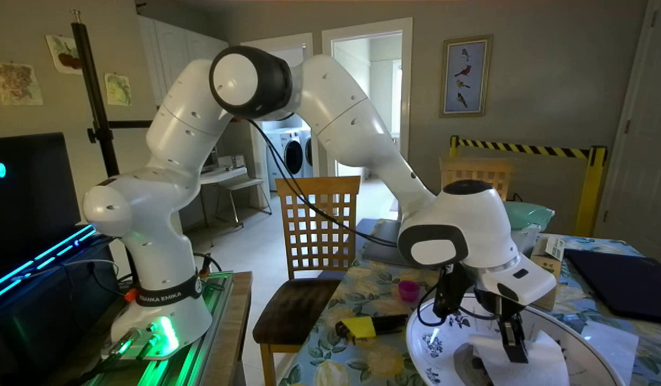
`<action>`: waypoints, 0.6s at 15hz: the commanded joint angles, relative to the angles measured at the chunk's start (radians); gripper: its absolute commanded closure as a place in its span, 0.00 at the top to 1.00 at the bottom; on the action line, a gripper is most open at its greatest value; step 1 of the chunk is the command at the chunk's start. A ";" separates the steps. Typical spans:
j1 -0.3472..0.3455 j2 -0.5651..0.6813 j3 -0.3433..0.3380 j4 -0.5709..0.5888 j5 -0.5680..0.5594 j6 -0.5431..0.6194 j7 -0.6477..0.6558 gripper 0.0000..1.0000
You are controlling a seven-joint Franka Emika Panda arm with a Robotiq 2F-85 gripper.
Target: Wipe the inside of the bowl with the paper towel
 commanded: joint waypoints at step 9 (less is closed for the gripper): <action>0.001 0.031 0.017 0.052 0.009 -0.163 -0.021 0.03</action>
